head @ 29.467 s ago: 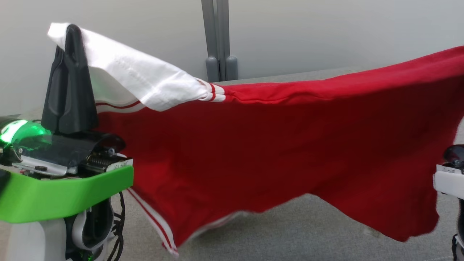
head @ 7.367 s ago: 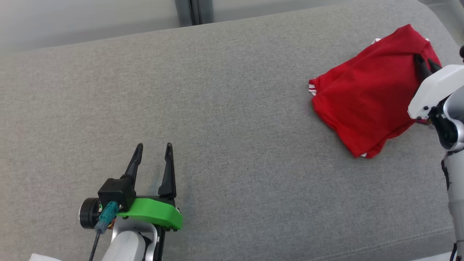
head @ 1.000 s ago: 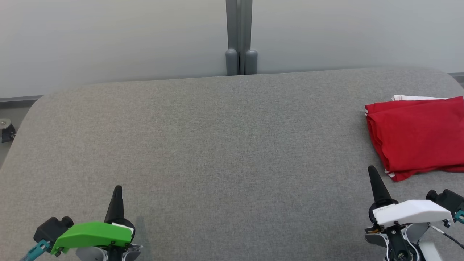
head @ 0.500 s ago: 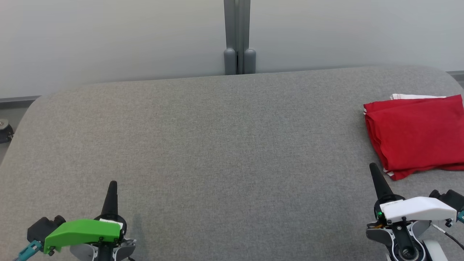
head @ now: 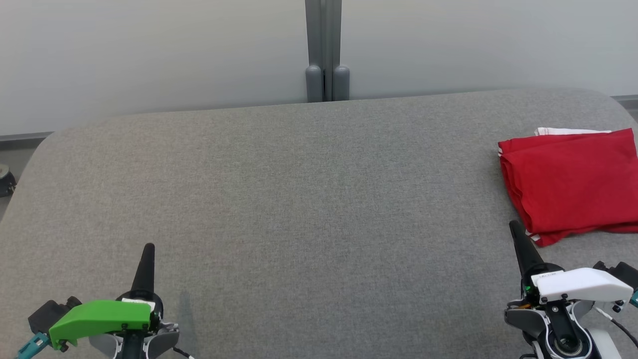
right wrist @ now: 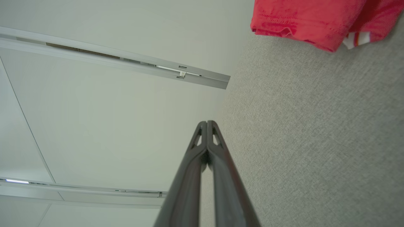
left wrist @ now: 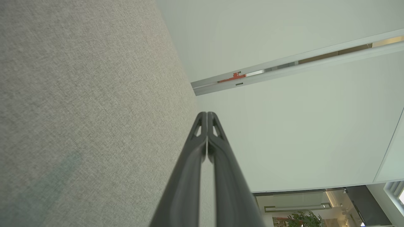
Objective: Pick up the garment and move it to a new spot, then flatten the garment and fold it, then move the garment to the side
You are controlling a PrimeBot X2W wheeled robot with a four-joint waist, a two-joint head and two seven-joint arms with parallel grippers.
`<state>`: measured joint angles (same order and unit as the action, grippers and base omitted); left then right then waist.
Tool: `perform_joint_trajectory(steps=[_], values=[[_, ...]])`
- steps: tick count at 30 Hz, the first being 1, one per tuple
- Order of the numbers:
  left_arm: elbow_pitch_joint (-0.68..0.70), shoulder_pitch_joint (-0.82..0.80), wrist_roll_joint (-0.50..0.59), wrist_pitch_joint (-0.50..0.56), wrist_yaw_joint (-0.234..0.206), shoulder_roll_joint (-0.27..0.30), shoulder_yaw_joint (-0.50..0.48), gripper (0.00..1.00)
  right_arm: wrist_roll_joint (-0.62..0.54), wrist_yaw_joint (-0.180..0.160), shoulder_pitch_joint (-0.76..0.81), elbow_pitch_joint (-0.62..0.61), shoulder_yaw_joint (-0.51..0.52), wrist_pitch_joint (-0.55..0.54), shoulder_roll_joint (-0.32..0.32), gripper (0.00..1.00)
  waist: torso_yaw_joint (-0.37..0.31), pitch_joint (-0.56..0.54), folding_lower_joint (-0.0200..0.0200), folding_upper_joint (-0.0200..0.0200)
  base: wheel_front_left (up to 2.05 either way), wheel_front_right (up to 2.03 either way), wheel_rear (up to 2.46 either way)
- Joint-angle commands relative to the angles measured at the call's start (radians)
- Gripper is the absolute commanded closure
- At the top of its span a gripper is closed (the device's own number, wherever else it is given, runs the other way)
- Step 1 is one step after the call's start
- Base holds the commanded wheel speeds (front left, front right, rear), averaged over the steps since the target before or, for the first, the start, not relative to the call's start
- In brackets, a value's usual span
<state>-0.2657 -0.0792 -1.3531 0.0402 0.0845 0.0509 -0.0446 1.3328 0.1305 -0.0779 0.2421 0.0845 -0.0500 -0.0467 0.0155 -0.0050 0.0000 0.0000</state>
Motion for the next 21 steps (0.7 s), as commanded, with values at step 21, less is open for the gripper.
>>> perform_joint_trajectory(steps=[21], values=[[0.017,-0.030,-0.163,0.048,0.033,0.000,-0.047,1.00,0.177,0.000,-0.029,0.001,0.021,-0.043,-0.006,1.00,-0.009,0.005,0.0000,0.0000,0.00,0.00,0.00]])
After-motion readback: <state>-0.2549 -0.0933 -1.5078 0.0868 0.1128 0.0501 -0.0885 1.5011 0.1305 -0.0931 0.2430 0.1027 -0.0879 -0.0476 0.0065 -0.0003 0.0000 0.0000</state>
